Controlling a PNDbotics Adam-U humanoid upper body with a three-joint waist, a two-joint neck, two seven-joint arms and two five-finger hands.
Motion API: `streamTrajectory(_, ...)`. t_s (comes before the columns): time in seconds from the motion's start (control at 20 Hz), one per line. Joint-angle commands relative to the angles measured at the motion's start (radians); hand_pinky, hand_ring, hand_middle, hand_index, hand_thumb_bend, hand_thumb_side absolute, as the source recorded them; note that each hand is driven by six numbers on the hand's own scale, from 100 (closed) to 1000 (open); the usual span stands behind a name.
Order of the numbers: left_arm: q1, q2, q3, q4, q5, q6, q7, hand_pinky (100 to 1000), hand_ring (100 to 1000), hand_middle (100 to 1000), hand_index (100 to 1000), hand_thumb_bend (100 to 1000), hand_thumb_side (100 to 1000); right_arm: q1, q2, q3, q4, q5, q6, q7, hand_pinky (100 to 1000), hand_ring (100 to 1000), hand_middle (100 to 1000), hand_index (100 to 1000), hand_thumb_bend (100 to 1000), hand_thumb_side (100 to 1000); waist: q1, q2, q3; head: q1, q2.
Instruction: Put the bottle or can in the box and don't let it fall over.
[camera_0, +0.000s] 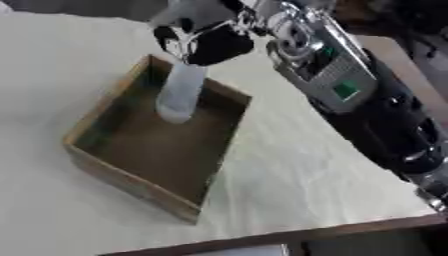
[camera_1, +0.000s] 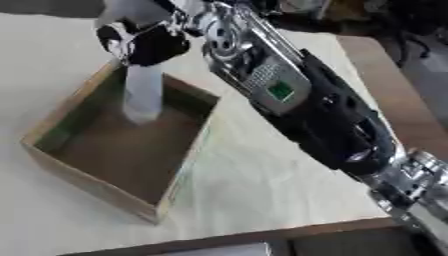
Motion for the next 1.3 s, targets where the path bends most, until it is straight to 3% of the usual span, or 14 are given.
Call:
streamTrajectory(0.05,-0.003,0.007,0.010,-0.010,-0.008,-0.004,0.005,918,533,727,808,114,819,-0.011,-0.024,-0.026,-0.013,0.039,-0.014,0.048,806,932,892,901,161,533,0.014,-0.011,0.000,-0.005,-0.010)
streamTrajectory(0.2,-0.003,0.006,0.009,-0.012,-0.008,-0.005,0.004,918,534,727,808,114,818,-0.009,-0.027,-0.034,-0.013,0.080,-0.017,0.077,826,946,903,912,108,585,0.016,-0.010,0.000,-0.005,-0.012)
streamTrajectory(0.5,-0.001,0.005,0.010,-0.012,-0.007,-0.007,0.002,918,533,727,808,111,817,-0.006,-0.030,-0.042,-0.013,0.098,-0.028,0.107,839,946,897,913,109,591,0.020,-0.009,0.005,-0.005,-0.013)
streamTrajectory(0.65,0.000,0.005,0.010,-0.011,-0.008,-0.008,0.002,919,533,728,808,111,817,-0.004,-0.033,-0.042,-0.013,0.096,-0.033,0.120,854,955,902,920,197,520,0.020,-0.009,0.004,-0.005,-0.014)
streamTrajectory(0.95,0.002,0.005,0.012,-0.011,-0.010,-0.008,0.002,918,533,728,807,110,816,-0.001,-0.040,-0.052,-0.013,0.107,-0.047,0.121,839,937,883,908,239,428,0.021,-0.011,0.000,-0.005,-0.013)
streamTrajectory(1.0,0.003,0.005,0.012,-0.011,-0.010,-0.009,0.003,918,533,728,807,110,816,0.000,-0.043,-0.060,-0.013,0.113,-0.044,0.109,835,932,878,905,230,406,0.021,-0.011,-0.002,-0.005,-0.013)
streamTrajectory(1.1,0.006,0.006,0.013,-0.014,-0.011,-0.010,0.004,918,533,728,807,109,813,0.004,-0.058,-0.082,-0.013,0.101,-0.049,0.065,801,908,856,878,100,333,0.024,-0.015,-0.009,-0.007,-0.012)
streamTrajectory(1.3,0.018,0.008,0.012,-0.029,-0.012,-0.013,0.008,918,534,728,807,104,803,0.038,-0.117,-0.162,-0.013,-0.031,-0.121,-0.123,787,911,847,868,100,271,0.032,-0.025,-0.033,0.006,-0.014)
